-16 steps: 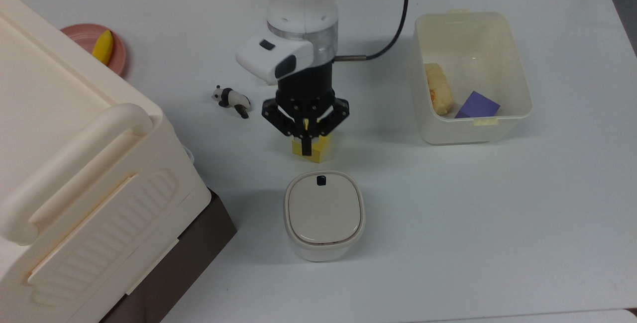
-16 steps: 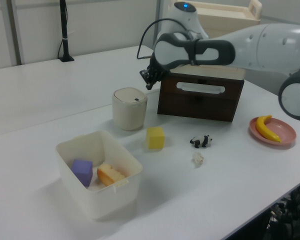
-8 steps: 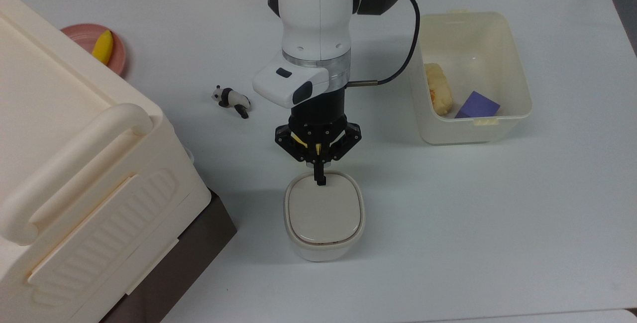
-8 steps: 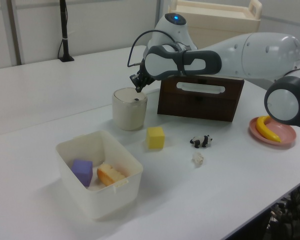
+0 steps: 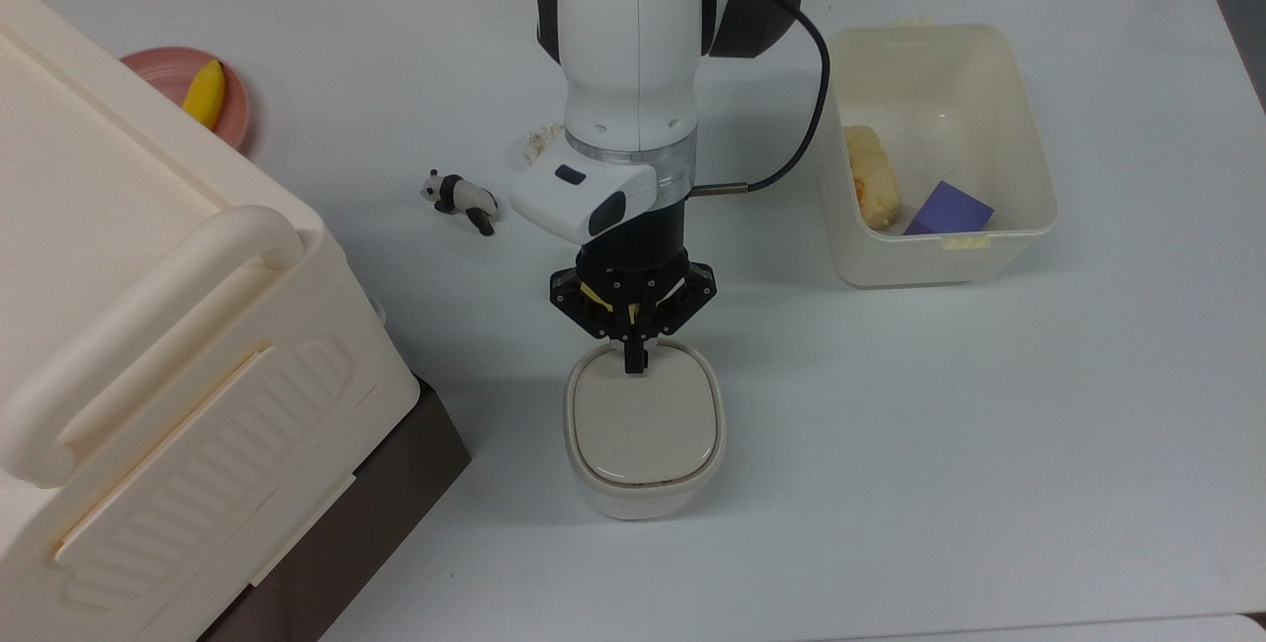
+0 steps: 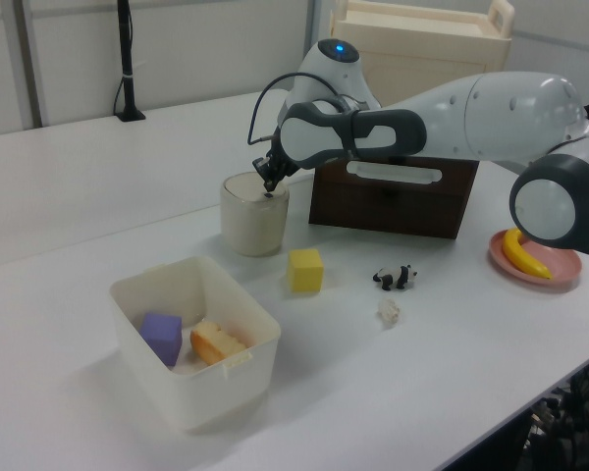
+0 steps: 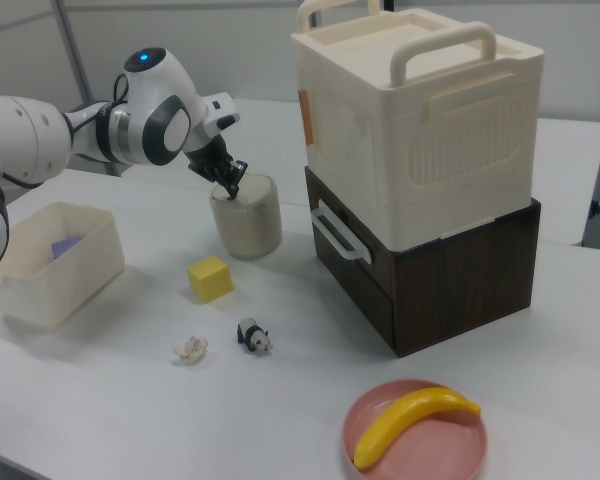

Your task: Open the trash can

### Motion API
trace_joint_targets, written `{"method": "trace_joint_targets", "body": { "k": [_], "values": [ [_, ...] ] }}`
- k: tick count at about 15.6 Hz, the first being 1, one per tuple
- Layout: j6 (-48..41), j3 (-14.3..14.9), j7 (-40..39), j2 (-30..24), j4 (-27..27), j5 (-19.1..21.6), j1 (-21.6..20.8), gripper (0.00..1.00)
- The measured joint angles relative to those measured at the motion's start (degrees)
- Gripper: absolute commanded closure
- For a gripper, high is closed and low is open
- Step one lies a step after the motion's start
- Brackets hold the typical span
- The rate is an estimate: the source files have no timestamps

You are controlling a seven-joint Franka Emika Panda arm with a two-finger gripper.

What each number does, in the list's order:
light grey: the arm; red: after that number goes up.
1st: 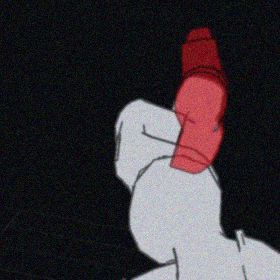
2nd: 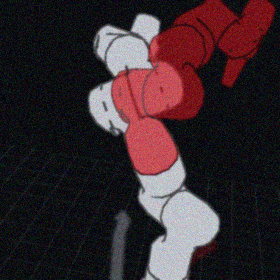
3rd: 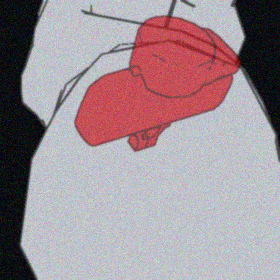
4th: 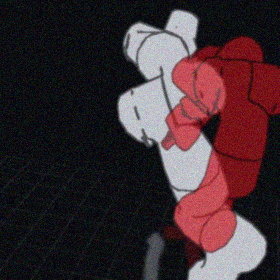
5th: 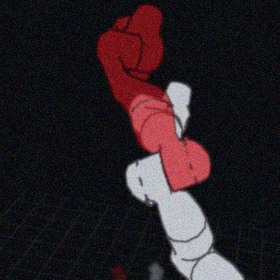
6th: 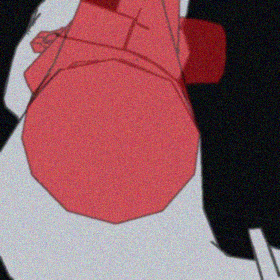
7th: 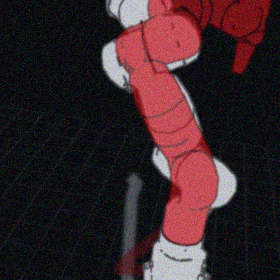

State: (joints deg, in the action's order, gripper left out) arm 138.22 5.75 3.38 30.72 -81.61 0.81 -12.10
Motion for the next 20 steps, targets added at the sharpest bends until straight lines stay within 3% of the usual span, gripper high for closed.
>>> {"method": "trace_joint_targets", "body": {
  "k": [9,10,11,12,15,20],
  "values": [
    [0.11,0.00,-2.07,0.20,0.29,0.00,0.06,0.98],
    [0.13,0.00,-2.07,-0.47,0.53,0.00,0.07,0.86],
    [0.16,-0.24,-2.07,-2.26,0.62,0.00,0.05,0.55],
    [0.16,-0.57,-2.06,-4.01,0.61,0.02,0.05,0.01],
    [-3.71,-1.39,-2.06,-12.47,-1.73,0.02,0.01,0.00],
    [-25.53,-1.33,-2.08,-24.74,-8.88,0.00,0.43,0.00]
  ]
}}
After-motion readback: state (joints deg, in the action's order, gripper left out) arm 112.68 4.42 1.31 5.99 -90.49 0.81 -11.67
